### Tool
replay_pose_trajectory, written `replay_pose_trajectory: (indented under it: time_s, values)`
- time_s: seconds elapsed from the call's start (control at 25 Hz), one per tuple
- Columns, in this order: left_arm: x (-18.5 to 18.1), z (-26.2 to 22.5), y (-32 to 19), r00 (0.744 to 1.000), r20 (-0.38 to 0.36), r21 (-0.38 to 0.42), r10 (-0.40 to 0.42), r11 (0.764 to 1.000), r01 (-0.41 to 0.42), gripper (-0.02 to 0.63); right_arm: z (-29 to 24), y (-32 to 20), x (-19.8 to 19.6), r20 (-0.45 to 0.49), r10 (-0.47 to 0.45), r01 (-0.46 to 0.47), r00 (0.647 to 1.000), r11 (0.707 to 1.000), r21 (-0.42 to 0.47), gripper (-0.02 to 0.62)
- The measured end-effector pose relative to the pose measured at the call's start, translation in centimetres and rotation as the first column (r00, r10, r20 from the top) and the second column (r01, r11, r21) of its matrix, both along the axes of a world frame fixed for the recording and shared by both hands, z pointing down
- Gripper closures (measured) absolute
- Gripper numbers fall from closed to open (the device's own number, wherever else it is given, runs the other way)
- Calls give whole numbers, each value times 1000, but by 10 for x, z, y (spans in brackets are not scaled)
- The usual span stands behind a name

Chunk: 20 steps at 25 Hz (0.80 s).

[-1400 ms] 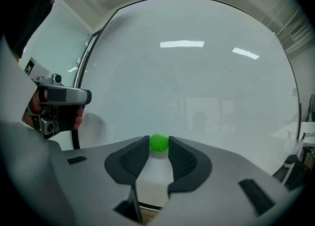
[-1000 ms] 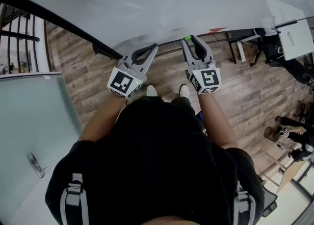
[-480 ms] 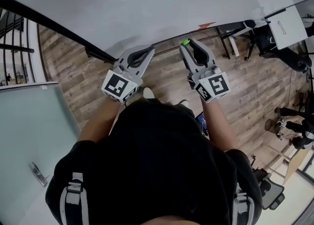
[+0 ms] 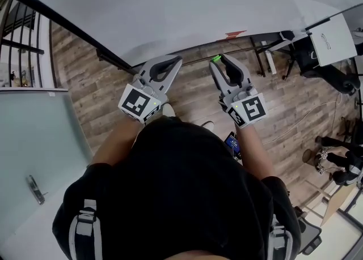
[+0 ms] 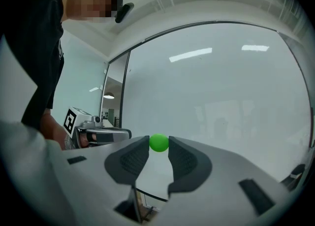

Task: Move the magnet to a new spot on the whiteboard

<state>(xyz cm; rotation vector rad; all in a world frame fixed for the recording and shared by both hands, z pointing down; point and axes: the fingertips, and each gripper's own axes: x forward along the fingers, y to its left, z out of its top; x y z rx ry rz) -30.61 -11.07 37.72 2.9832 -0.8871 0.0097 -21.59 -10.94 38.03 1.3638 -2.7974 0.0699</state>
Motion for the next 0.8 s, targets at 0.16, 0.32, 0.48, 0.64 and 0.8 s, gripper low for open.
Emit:
replay_pose_trajectory:
  time_s: [0.16, 0.32, 0.48, 0.64, 0.8]
  values:
    - [8, -2, 8, 1000, 5, 4, -9, 1000, 9, 604, -4, 6, 9, 17, -8, 8, 1000, 1000, 3, 476]
    - [18, -3, 14, 1000, 8, 3, -11, 1000, 11, 604, -7, 11, 20, 42, 1, -1, 999, 1000, 1, 477]
    - [29, -3, 17, 1000, 12, 8, -8, 1000, 8, 604, -8, 15, 30, 43, 6, -6, 999, 1000, 11, 477]
    - [43, -3, 21, 1000, 23, 11, 4, 1000, -4, 604, -9, 19, 43, 37, 18, -19, 999, 1000, 19, 476]
    - [54, -5, 26, 1000, 23, 17, 14, 1000, -14, 604, -10, 25, 58, 36, 32, -33, 999, 999, 21, 477]
